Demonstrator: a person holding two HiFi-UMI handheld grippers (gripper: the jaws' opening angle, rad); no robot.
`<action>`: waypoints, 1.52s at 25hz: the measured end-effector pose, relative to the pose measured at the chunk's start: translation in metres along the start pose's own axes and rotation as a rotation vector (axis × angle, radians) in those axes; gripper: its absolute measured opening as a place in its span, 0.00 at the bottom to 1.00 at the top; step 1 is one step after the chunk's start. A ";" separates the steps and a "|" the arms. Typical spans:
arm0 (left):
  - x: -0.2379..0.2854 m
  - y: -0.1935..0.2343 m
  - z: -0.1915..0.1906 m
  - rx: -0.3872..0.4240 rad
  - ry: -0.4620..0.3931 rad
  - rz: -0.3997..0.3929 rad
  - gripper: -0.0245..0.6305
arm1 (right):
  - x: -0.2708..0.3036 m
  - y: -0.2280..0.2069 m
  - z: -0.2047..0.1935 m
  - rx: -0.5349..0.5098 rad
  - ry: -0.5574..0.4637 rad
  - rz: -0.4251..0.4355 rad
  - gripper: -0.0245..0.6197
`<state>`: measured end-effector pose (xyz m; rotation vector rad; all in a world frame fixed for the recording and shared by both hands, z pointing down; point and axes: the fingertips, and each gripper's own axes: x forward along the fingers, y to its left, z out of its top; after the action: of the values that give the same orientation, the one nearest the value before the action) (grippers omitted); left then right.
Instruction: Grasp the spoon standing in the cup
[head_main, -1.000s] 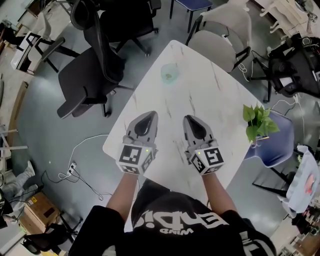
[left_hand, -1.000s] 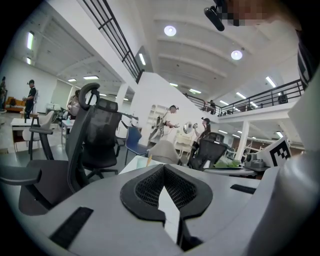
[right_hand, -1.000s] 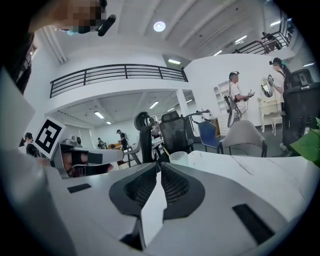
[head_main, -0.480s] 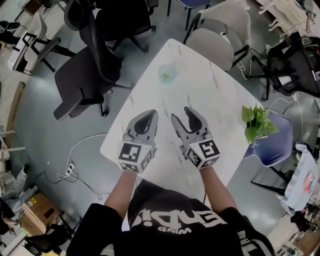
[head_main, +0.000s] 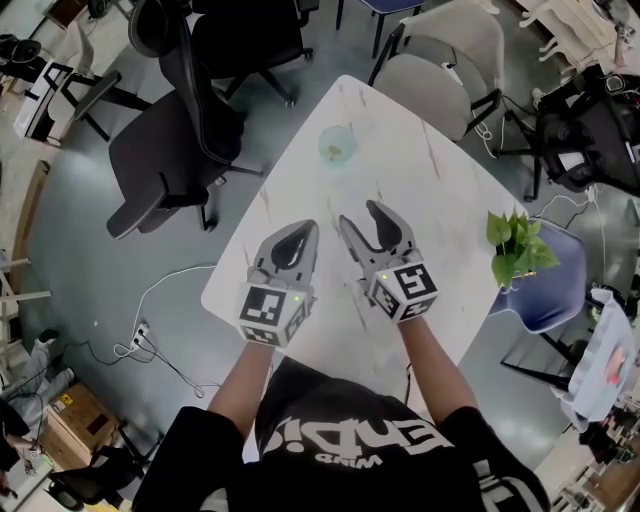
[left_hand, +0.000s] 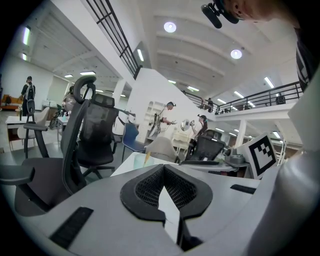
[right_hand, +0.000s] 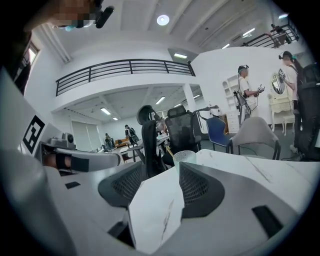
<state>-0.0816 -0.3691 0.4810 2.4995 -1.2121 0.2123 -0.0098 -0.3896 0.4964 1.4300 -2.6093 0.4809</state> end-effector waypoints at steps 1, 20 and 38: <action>0.000 0.000 -0.001 0.000 0.002 0.000 0.06 | 0.003 -0.002 0.000 -0.009 0.002 -0.003 0.35; -0.012 0.006 -0.018 -0.018 0.028 0.027 0.06 | 0.088 -0.033 0.000 -0.132 0.074 -0.027 0.35; -0.020 0.016 -0.033 -0.052 0.061 0.029 0.06 | 0.124 -0.037 -0.002 -0.216 0.097 -0.059 0.23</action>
<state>-0.1058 -0.3512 0.5096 2.4144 -1.2147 0.2593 -0.0462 -0.5067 0.5388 1.3735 -2.4493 0.2450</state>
